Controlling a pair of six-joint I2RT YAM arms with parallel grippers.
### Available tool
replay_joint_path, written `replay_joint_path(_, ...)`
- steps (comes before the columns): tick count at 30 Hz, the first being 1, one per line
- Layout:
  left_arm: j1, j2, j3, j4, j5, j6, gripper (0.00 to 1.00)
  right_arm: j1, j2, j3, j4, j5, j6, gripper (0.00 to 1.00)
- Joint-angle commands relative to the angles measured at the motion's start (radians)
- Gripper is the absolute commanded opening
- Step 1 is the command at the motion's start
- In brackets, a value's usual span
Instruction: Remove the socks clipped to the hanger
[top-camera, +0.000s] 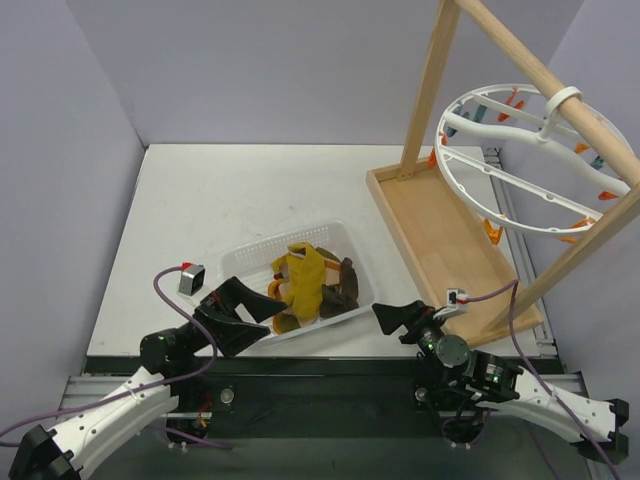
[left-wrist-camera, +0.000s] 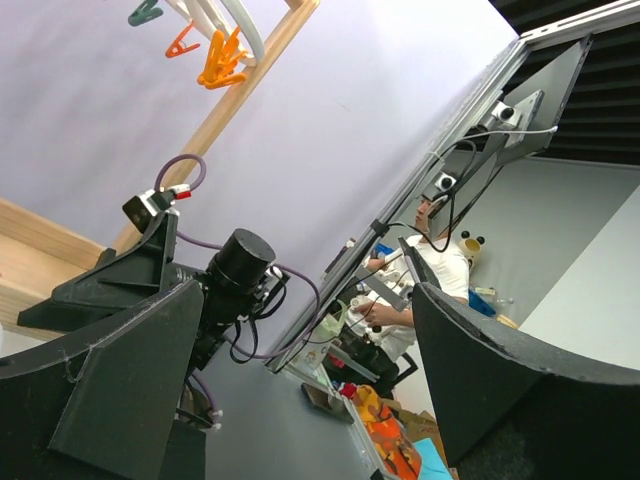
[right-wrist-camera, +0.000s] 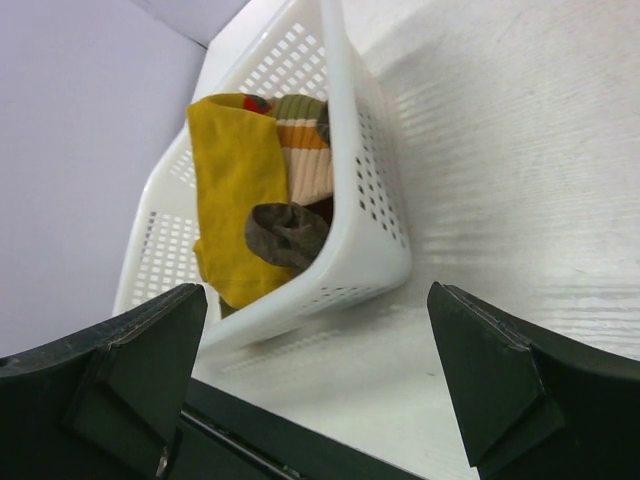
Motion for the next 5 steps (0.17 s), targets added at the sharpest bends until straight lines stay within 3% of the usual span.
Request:
replay_joint_path(1, 0.002, -0.002, -0.192, 0.029, 0.015, -0.004, 0.97, -0.002, -0.099, -0.04, -0.096, 0.069, 0.046, 1.0)
replay_joint_path(5, 0.001, 0.006, -0.19, 0.028, 0.019, -0.006, 0.97, -0.002, -0.099, -0.04, -0.095, 0.042, 0.045, 1.0)
